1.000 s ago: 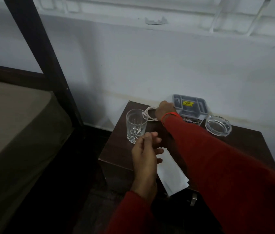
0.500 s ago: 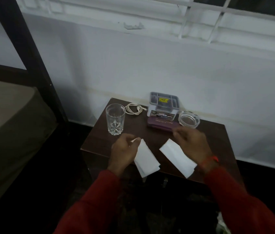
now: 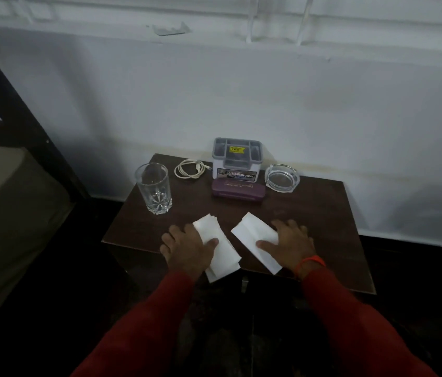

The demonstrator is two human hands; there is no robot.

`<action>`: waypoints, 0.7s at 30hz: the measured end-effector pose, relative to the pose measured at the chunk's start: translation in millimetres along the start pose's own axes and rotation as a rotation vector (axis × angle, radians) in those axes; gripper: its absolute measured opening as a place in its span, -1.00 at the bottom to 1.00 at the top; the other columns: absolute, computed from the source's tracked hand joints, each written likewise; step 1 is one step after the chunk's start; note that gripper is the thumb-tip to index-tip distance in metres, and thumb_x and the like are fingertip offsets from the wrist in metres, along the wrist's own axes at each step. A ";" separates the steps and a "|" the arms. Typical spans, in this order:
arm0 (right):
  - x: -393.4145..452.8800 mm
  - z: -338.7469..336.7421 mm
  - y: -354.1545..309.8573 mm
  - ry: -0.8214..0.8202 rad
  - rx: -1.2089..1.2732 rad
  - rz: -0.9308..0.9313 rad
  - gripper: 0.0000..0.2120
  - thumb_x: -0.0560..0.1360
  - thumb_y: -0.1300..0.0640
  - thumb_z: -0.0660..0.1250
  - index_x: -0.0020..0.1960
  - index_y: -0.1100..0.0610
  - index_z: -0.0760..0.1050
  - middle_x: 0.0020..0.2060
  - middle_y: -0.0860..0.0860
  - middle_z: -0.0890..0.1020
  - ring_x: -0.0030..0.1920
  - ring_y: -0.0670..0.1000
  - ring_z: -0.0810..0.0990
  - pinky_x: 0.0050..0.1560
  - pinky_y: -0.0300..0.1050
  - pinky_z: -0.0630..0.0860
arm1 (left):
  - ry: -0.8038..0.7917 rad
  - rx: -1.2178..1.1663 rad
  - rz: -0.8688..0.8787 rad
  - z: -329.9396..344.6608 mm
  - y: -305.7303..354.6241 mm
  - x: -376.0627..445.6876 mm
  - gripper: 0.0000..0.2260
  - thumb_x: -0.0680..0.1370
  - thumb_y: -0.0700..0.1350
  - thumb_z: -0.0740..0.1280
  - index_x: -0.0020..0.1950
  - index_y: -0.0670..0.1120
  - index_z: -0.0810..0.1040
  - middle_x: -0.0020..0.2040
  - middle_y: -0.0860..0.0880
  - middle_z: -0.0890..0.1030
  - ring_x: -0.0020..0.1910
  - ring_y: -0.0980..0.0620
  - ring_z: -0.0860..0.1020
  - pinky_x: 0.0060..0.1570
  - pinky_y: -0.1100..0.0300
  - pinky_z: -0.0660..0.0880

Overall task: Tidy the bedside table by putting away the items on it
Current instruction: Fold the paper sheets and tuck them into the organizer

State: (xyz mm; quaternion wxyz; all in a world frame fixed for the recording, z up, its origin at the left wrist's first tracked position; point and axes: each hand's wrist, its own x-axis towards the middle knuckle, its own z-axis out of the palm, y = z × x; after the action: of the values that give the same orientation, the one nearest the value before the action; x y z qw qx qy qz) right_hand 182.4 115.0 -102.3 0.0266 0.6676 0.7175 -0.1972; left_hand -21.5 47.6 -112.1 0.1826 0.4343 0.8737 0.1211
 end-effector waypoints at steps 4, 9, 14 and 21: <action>5.8 2.0 -5.8 0.013 0.113 0.014 -0.61 0.43 -0.14 0.41 0.21 -0.04 0.52 0.22 0.02 0.55 0.29 0.16 0.44 0.31 0.10 0.32 | -0.008 -0.416 0.140 -0.1 17.2 -1.2 -0.90 0.56 -0.05 0.37 -0.07 -0.02 0.48 -0.05 -0.06 0.64 0.09 -0.17 0.58 0.01 0.10 0.41; 4.7 -21.2 -5.1 0.042 0.907 -0.038 -0.84 0.42 0.25 0.52 -0.09 0.20 0.55 -0.16 0.12 0.61 -0.14 0.05 0.56 -0.16 -0.13 0.46 | -0.076 -0.988 0.046 -16.8 30.7 4.8 -0.80 0.59 -0.21 0.37 0.17 -0.01 0.47 0.05 -0.03 0.63 0.04 -0.05 0.61 0.00 0.11 0.50; -17.4 -50.5 -21.8 -0.165 1.554 -0.048 -0.70 0.45 0.22 0.46 0.16 0.23 0.57 0.06 0.17 0.71 -0.05 0.07 0.71 -0.13 0.00 0.67 | -0.134 -1.170 -0.035 -26.6 15.8 6.1 -0.74 0.63 -0.28 0.28 0.30 -0.14 0.58 0.14 -0.13 0.68 0.09 -0.10 0.65 0.15 -0.03 0.58; -32.2 -47.5 -51.6 -0.203 1.624 -0.066 -0.86 0.52 0.17 0.38 0.05 0.19 0.58 -0.12 0.09 0.71 -0.20 0.02 0.67 -0.26 -0.05 0.62 | -0.483 -1.686 -0.258 -27.1 23.6 -10.6 -0.79 0.67 -0.23 0.22 0.23 -0.15 0.60 0.13 -0.16 0.72 0.14 -0.17 0.65 0.19 -0.14 0.56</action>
State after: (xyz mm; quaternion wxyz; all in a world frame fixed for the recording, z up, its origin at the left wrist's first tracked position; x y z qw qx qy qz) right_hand 146.6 98.1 -36.1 -0.4063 0.4362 0.3644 -0.7154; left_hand -10.2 51.7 -76.5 0.6336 0.0672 0.4734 0.6081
